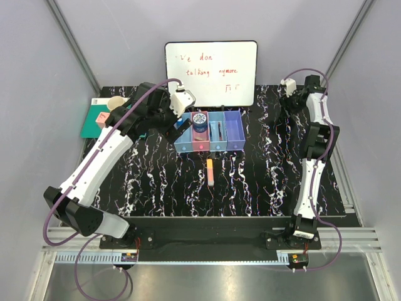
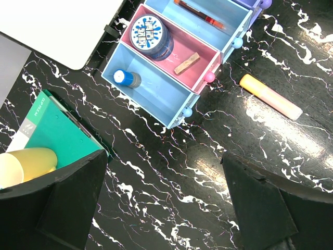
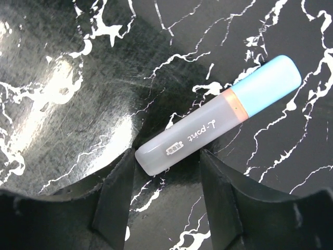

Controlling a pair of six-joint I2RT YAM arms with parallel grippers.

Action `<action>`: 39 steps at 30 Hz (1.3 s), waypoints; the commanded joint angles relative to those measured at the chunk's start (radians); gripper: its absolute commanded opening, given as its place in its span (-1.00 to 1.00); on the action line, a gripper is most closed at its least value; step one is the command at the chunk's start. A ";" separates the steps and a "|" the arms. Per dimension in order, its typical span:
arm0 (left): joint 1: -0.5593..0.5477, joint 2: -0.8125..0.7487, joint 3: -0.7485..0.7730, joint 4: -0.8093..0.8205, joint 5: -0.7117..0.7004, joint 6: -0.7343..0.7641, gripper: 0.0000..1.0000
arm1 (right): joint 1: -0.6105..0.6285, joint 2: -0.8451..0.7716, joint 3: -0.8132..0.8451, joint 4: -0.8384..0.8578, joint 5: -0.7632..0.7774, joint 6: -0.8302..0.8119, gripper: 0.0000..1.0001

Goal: Sort the stationery into containers
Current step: Pick up the pen from the corner of the board.

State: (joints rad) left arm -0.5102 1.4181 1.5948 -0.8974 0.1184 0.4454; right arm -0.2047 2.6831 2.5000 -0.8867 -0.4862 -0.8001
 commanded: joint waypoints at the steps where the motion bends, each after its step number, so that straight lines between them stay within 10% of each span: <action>1: 0.006 -0.008 0.040 0.017 -0.010 -0.001 0.98 | 0.016 0.057 0.003 -0.100 0.058 0.102 0.15; 10: 0.007 -0.004 0.031 0.029 0.003 -0.005 0.98 | 0.025 0.061 0.014 -0.061 0.164 0.199 0.08; 20: 0.021 -0.004 0.028 0.034 0.012 -0.001 0.98 | 0.027 0.035 0.051 -0.052 0.127 0.291 0.57; 39: 0.039 0.018 0.022 0.060 0.030 0.003 0.98 | 0.077 0.129 0.172 0.009 0.328 0.319 0.39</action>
State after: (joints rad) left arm -0.4786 1.4315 1.5948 -0.8879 0.1307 0.4450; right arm -0.1436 2.7625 2.6667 -0.8703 -0.2092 -0.4458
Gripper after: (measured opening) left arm 0.987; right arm 0.717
